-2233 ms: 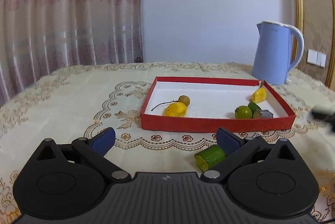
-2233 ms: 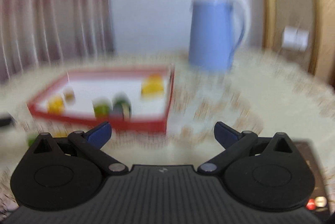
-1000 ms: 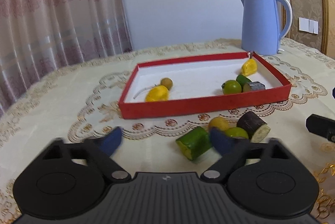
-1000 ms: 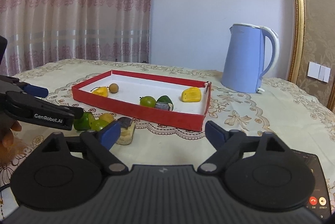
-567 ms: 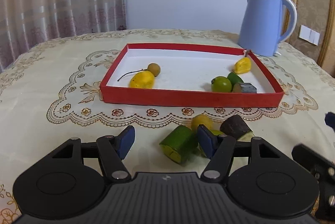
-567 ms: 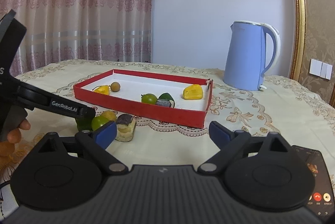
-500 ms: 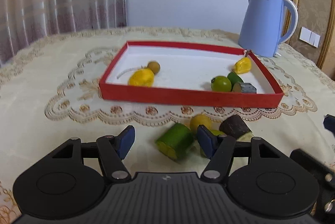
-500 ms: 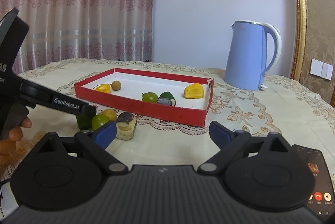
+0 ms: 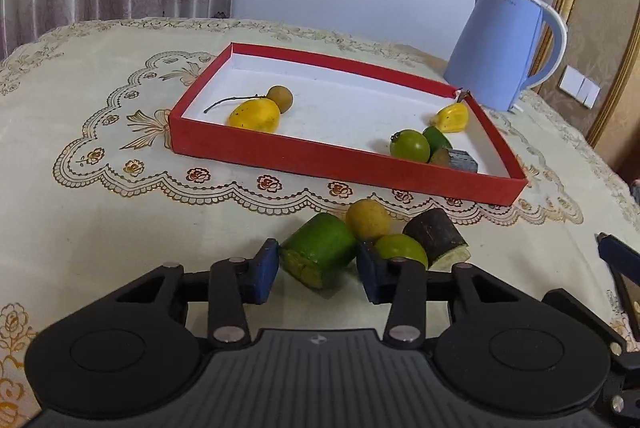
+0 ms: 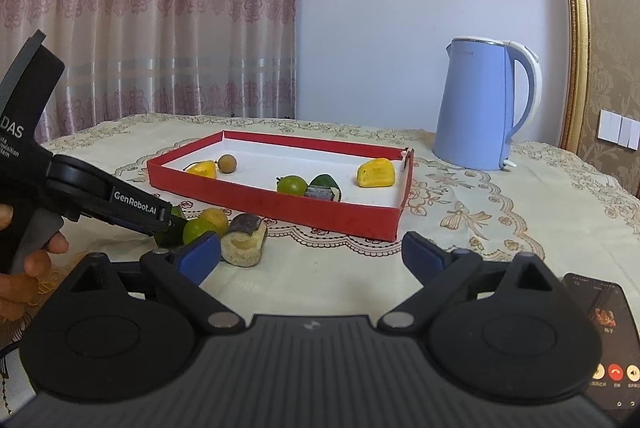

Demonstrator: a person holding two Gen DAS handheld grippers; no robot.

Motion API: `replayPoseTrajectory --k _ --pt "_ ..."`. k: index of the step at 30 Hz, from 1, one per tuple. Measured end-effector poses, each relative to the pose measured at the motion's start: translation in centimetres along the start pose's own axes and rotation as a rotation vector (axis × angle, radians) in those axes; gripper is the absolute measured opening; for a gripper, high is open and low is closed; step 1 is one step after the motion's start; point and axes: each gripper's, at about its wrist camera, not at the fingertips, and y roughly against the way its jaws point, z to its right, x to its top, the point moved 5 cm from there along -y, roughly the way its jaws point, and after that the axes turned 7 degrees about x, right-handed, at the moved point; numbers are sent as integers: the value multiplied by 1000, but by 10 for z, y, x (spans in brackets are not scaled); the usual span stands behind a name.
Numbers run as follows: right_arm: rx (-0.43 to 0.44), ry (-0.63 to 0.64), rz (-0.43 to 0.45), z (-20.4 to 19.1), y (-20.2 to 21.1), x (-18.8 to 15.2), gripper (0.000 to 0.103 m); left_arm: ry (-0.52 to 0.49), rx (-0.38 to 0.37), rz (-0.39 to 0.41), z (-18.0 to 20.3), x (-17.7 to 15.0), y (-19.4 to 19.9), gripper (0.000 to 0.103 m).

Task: Organize fruits
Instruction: 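Lift the cucumber chunk toward the tray with the left gripper while the right gripper grasps a dark eggplant slice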

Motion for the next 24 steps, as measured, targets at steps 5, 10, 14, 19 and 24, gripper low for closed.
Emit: replayPoseTrajectory --k 5,10,14,19,24 --pt "43 17 -12 -4 -4 2 96 -33 8 55 -3 0 12 41" --pt "165 98 -76 -10 -21 12 88 -90 55 119 -4 7 25 41" --pt "247 150 -173 -6 -47 17 76 -110 78 139 -6 10 30 41" --pt "380 229 -260 2 -75 17 63 -137 97 153 -5 10 33 41" --pt "461 387 -282 -5 -94 17 62 -158 87 163 -1 11 37 41"
